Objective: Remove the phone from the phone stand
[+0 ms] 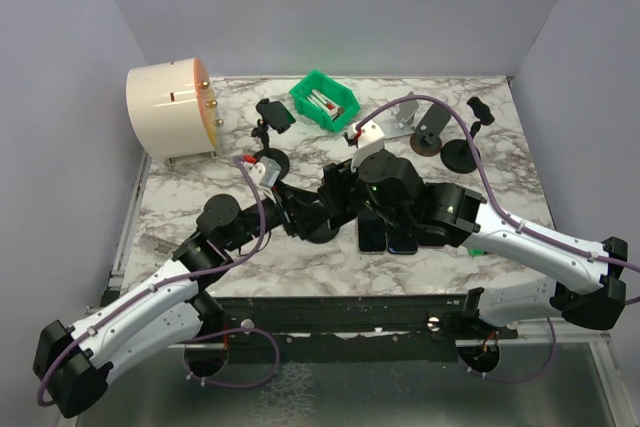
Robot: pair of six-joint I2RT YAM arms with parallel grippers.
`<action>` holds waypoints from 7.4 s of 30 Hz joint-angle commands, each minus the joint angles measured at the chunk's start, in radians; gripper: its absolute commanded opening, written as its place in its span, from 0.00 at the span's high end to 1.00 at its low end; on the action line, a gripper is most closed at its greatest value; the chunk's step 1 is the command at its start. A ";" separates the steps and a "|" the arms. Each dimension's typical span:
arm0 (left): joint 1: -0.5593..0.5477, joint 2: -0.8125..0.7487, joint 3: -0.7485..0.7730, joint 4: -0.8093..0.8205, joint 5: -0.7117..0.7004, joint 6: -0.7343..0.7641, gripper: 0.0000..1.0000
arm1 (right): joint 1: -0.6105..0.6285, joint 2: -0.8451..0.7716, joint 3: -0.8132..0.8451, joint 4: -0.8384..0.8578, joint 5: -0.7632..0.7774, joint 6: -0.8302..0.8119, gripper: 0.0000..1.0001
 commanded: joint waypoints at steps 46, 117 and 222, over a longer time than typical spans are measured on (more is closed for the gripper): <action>0.003 -0.136 -0.097 0.073 -0.085 -0.103 1.00 | 0.008 -0.018 -0.040 -0.017 0.137 0.047 1.00; 0.003 -0.092 -0.094 0.110 -0.068 -0.091 1.00 | 0.008 -0.081 -0.138 0.176 -0.022 0.128 0.22; 0.003 -0.094 -0.099 0.103 -0.076 -0.069 1.00 | 0.114 -0.132 -0.578 0.654 0.097 -0.007 0.08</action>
